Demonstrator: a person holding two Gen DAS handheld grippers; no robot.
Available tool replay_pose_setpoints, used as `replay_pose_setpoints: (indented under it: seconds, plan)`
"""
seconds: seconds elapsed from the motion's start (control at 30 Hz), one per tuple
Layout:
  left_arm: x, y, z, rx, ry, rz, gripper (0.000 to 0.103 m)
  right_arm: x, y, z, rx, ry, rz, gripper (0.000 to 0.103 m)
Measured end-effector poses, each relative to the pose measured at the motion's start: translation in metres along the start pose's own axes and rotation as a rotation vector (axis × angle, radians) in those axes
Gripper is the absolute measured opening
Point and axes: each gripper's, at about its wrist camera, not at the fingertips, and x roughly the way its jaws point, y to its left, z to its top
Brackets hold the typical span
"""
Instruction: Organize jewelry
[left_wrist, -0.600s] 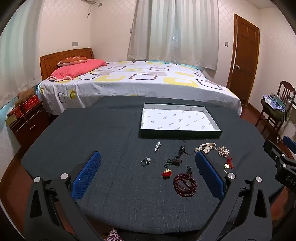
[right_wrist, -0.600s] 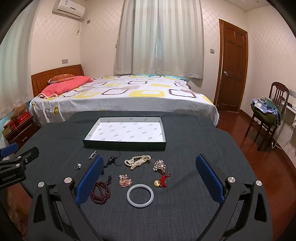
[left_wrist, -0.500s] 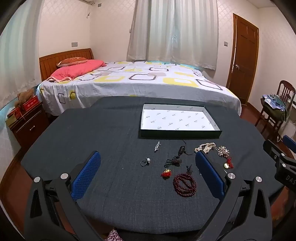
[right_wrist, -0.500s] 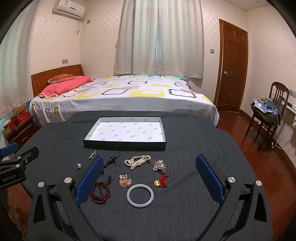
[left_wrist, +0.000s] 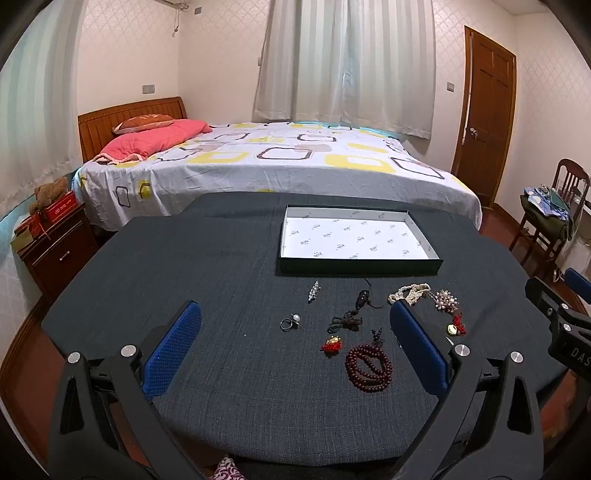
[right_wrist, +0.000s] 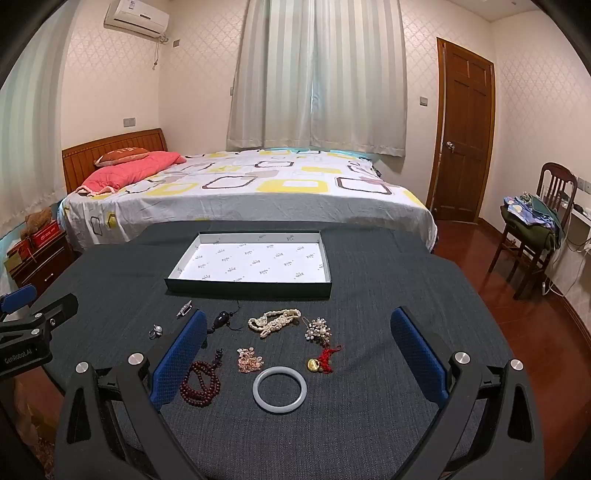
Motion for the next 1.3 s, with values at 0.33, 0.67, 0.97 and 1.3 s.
replay_pose_setpoints:
  seconds: [0.33, 0.67, 0.97, 1.3]
  plan:
    - [0.0004, 0.0000, -0.0005, 0.005, -0.001, 0.000, 0.100, 0.0016, 0.0000, -0.0014, 0.001, 0.001, 0.001, 0.097]
    - [0.0000, -0.0028, -0.0010, 0.005, 0.000, 0.000, 0.100, 0.0015, -0.0001, -0.0013, 0.001, 0.001, 0.000, 0.097]
    - [0.0005, -0.0034, -0.0008, 0.004, 0.002, 0.002, 0.100, 0.0015, -0.0008, -0.0020, 0.000, 0.001, 0.001, 0.097]
    - [0.0010, -0.0052, -0.0003, 0.003, 0.006, 0.000, 0.100, 0.0017, 0.0000, -0.0021, 0.000, 0.001, 0.001, 0.097]
